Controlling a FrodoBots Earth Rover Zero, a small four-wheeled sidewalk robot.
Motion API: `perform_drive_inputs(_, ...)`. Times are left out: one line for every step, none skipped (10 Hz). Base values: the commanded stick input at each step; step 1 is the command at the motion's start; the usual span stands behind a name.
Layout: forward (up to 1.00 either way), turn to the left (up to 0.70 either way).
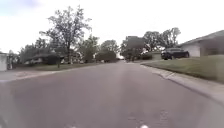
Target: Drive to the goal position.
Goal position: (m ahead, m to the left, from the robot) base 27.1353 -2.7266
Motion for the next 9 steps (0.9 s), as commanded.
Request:
perform_drive_inputs(1.00, 0.40)
perform_drive_inputs(1.00, 0.40)
perform_drive_inputs(1.00, 0.40)
perform_drive_inputs(1.00, 0.40)
perform_drive_inputs(1.00, 0.40)
perform_drive_inputs(1.00, 0.40)
perform_drive_inputs(1.00, 0.40)
perform_drive_inputs(1.00, 0.40)
perform_drive_inputs(1.00, 0.02)
